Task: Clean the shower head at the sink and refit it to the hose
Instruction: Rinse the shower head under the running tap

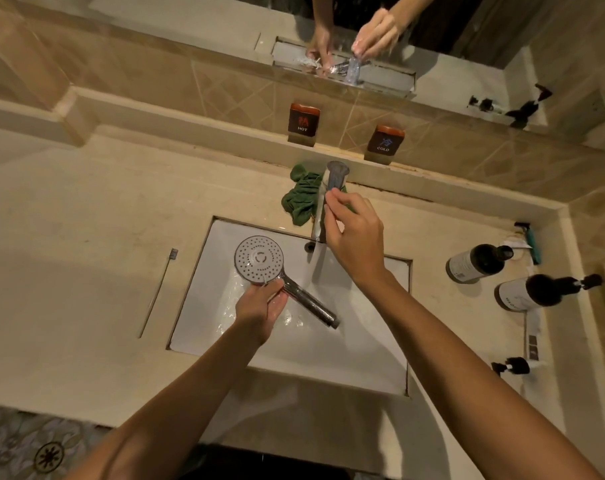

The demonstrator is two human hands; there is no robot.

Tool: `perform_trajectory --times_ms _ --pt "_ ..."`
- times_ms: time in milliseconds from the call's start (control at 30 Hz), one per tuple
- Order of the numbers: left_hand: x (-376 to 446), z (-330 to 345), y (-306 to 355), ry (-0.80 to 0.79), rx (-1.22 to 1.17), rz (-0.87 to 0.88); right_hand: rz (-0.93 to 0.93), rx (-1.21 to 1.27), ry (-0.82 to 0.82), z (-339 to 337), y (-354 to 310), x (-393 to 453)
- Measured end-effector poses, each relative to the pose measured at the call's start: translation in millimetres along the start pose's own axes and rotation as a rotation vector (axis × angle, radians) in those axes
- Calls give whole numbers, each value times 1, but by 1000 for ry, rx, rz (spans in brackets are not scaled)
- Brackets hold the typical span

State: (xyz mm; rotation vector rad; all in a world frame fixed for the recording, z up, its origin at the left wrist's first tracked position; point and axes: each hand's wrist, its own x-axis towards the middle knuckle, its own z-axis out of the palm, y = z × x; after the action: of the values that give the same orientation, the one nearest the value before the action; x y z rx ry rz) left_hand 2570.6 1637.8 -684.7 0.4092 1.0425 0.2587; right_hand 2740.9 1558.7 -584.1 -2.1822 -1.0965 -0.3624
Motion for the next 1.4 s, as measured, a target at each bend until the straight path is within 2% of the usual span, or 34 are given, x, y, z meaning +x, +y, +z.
perform_trajectory --times_ms 100,200,567,700,800,900,1000,1067,1133,1400 --pt "-2 -3 -1 -40 36 -13 -96 -73 -38 4 9 -14" --pt "-2 -7 1 -51 58 -20 -107 -88 -39 9 12 -23" --pt "-1 -14 1 -74 98 -37 44 -33 60 17 -3 -29" --pt "-5 -18 5 -109 159 -24 88 -1 25 18 -8 -36" --pt "-10 -21 10 -140 184 -15 239 7 -117 19 -21 -55" --pt "-14 -27 16 -182 205 -8 481 111 -288 22 -41 -90" --pt "-18 -34 24 -197 231 -2 829 465 -657 23 -53 -123" --pt "-19 -38 29 -185 282 15 1009 694 -826 19 -58 -135" --pt "-22 -41 32 -199 313 31 1073 793 -821 13 -62 -142" --pt "-39 -39 34 -256 293 45 1163 905 -674 -1 -75 -142"
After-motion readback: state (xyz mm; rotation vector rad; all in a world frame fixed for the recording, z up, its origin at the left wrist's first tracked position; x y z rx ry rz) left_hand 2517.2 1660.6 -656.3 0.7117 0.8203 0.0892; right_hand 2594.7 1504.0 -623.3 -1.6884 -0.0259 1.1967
